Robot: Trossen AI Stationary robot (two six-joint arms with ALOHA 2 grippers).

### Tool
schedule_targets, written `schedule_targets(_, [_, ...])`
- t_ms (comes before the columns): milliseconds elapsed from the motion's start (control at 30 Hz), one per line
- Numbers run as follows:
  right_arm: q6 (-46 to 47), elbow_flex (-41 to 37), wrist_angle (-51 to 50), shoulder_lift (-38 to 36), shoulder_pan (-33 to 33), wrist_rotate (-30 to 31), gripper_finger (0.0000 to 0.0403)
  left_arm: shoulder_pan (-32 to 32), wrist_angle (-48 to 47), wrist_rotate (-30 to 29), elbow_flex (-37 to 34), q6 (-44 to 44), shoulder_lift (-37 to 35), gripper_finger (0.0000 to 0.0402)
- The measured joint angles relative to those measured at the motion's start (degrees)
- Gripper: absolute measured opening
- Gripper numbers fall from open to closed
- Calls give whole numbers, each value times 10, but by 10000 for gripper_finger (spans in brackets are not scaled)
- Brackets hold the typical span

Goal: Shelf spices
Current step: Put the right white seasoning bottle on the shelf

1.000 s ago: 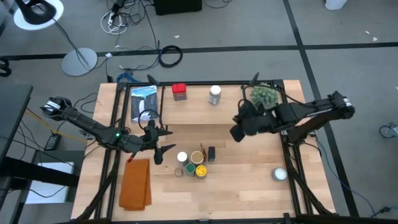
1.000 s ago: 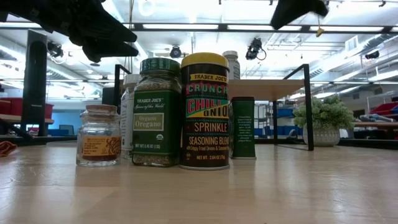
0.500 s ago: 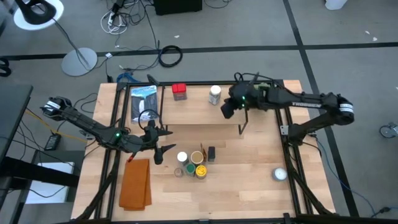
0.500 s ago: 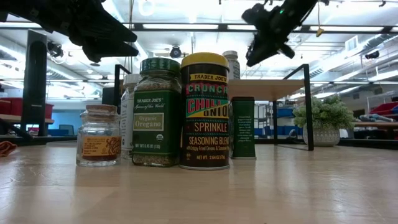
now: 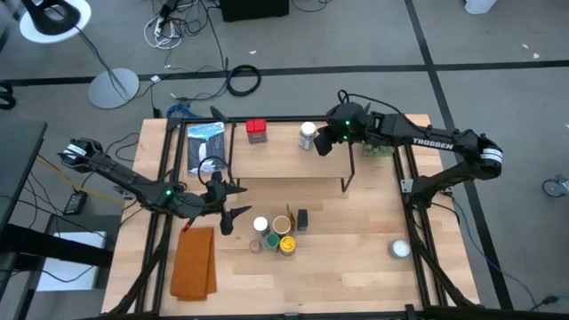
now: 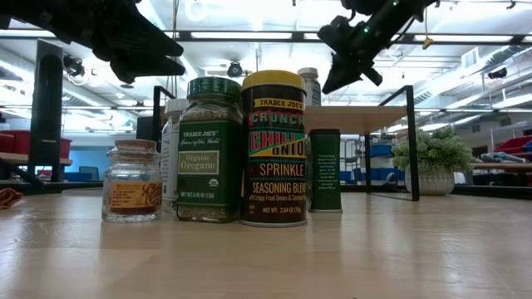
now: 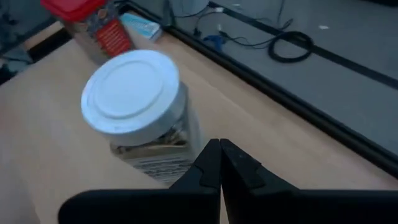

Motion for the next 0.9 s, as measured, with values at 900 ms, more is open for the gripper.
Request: schedule_targets(900, [-22,0,2,5,82,-53,0,0,0,0,0,0,0,278])
